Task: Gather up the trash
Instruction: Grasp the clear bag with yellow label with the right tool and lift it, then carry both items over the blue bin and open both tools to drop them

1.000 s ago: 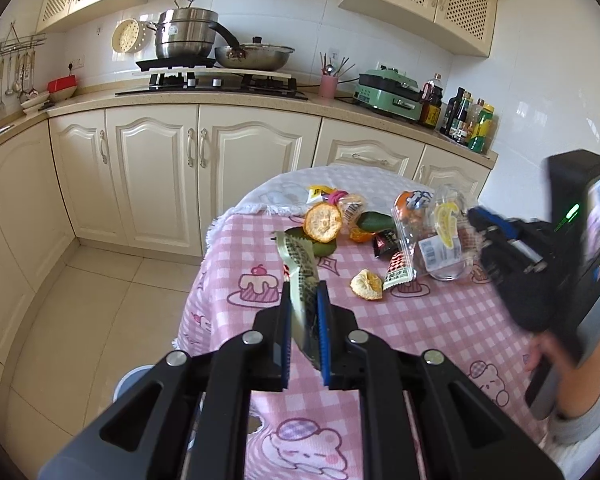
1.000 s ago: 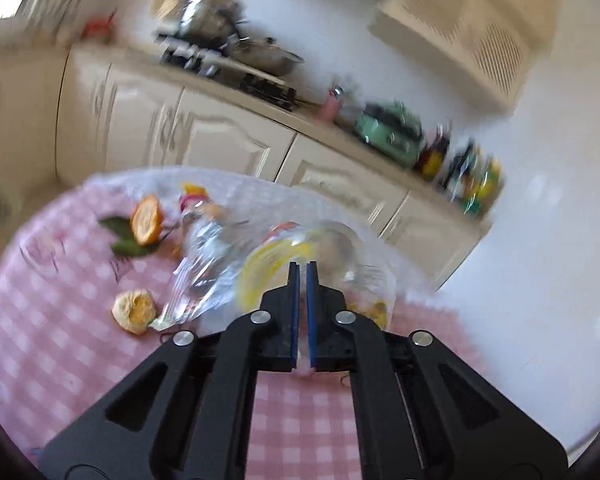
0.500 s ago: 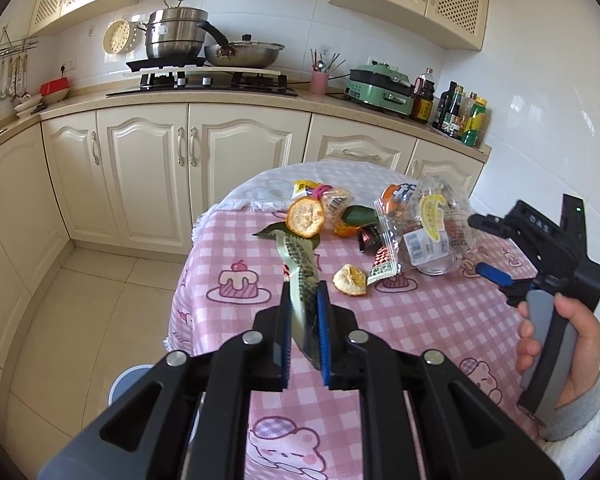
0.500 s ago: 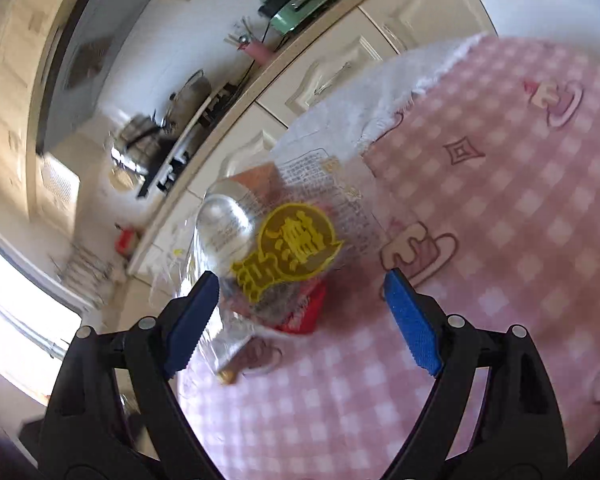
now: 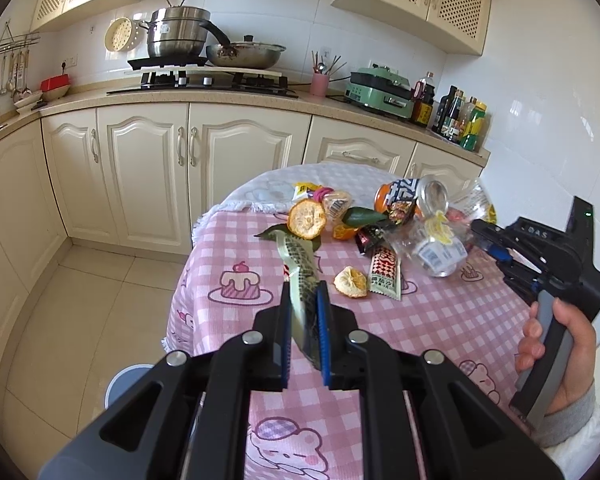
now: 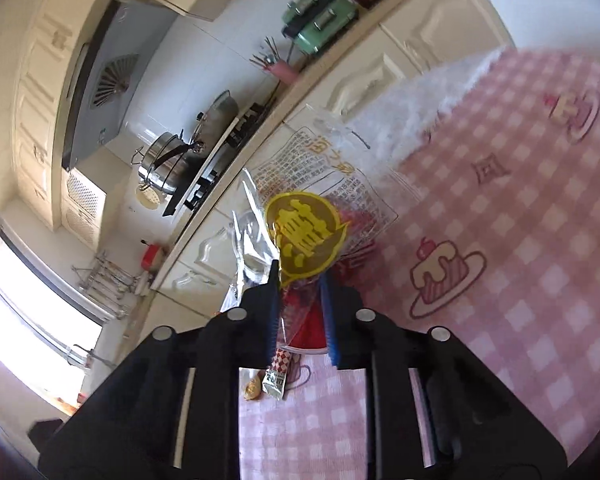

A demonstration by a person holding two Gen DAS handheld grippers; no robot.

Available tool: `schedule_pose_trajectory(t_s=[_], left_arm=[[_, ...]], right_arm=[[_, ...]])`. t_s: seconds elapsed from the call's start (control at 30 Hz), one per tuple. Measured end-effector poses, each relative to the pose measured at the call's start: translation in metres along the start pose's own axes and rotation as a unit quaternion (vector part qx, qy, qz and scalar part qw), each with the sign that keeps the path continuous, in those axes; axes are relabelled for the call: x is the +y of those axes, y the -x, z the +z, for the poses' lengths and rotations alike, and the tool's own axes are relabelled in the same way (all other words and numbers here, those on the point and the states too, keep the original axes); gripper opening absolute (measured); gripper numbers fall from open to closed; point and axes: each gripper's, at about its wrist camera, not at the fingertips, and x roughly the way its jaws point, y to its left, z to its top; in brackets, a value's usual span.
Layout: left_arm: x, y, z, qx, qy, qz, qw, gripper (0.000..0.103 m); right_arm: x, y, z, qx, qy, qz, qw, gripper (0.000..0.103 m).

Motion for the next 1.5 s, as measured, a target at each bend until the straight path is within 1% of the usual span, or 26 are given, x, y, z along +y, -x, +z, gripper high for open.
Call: schedule_pose_trajectory(t_s=[0.07,0.13,0.17,0.27,0.33,0.37,0.5,0.57,0.63,0.8,0.9,0.97,1.03,1.1,1.17,1.27,1.3,1.4,1.43,1.47,1.5], left_arm=[[0.001,0.005,0.000,-0.006,0.002,-0.002,1.0000,0.010],[0.003,0.010,0.000,-0.011,0.005,-0.005,0.9999,0.010],[0.005,0.014,0.000,-0.015,0.007,-0.007,0.9998,0.010],[0.015,0.024,0.000,-0.022,0.017,-0.010,0.9996,0.010],[0.022,0.029,0.000,-0.027,0.022,-0.006,0.9994,0.010],[0.028,0.033,-0.001,-0.031,0.027,-0.003,0.9992,0.010],[0.057,0.046,-0.007,-0.041,0.048,0.015,0.9979,0.010],[0.077,0.049,-0.013,-0.041,0.060,0.033,0.9969,0.010],[0.098,0.050,-0.020,-0.036,0.075,0.049,0.9954,0.010],[0.165,0.043,-0.048,-0.008,0.121,0.093,0.9883,0.010],[0.201,0.037,-0.065,0.007,0.149,0.110,0.9828,0.010],[0.228,0.027,-0.079,0.024,0.167,0.122,0.9780,0.010],[0.249,0.014,-0.093,0.042,0.181,0.130,0.9739,0.010],[0.273,-0.008,-0.109,0.070,0.198,0.134,0.9685,0.010],[0.291,-0.030,-0.124,0.097,0.211,0.133,0.9637,0.010],[0.308,-0.064,-0.141,0.133,0.219,0.126,0.9583,0.011],[0.313,-0.077,-0.145,0.145,0.221,0.122,0.9567,0.011],[0.325,-0.102,-0.155,0.163,0.225,0.111,0.9541,0.013],[0.326,-0.109,-0.158,0.168,0.227,0.107,0.9532,0.020],[0.329,-0.116,-0.160,0.173,0.230,0.104,0.9521,0.033],[0.333,-0.121,-0.162,0.171,0.234,0.103,0.9515,0.040]], right_arm=[[0.025,0.015,-0.009,-0.026,0.054,-0.009,0.998,0.012],[0.051,0.028,-0.019,-0.051,0.109,-0.019,0.993,0.012],[0.072,0.036,-0.029,-0.068,0.151,-0.023,0.986,0.012],[0.114,0.047,-0.048,-0.096,0.226,-0.027,0.969,0.012],[0.133,0.046,-0.060,-0.093,0.251,-0.014,0.963,0.012],[0.145,0.040,-0.069,-0.080,0.262,0.000,0.962,0.012],[0.173,0.011,-0.104,-0.024,0.288,0.032,0.957,0.012],[0.186,-0.012,-0.131,0.015,0.300,0.050,0.953,0.012],[0.199,-0.027,-0.154,0.040,0.313,0.060,0.947,0.012],[0.237,-0.071,-0.227,0.104,0.357,0.095,0.924,0.012],[0.251,-0.101,-0.271,0.141,0.381,0.104,0.908,0.012],[0.255,-0.125,-0.295,0.166,0.388,0.101,0.901,0.012],[0.254,-0.150,-0.321,0.191,0.400,0.090,0.892,0.012],[0.244,-0.175,-0.345,0.216,0.407,0.078,0.884,0.012],[0.232,-0.200,-0.361,0.249,0.395,0.065,0.882,0.012],[0.204,-0.240,-0.385,0.295,0.379,0.030,0.877,0.012],[0.198,-0.248,-0.390,0.304,0.375,0.024,0.876,0.012],[0.175,-0.268,-0.402,0.326,0.362,0.002,0.873,0.012],[0.169,-0.274,-0.405,0.333,0.357,-0.003,0.873,0.012],[0.164,-0.280,-0.407,0.339,0.352,-0.008,0.873,0.012],[0.156,-0.284,-0.410,0.345,0.346,-0.014,0.872,0.012]])
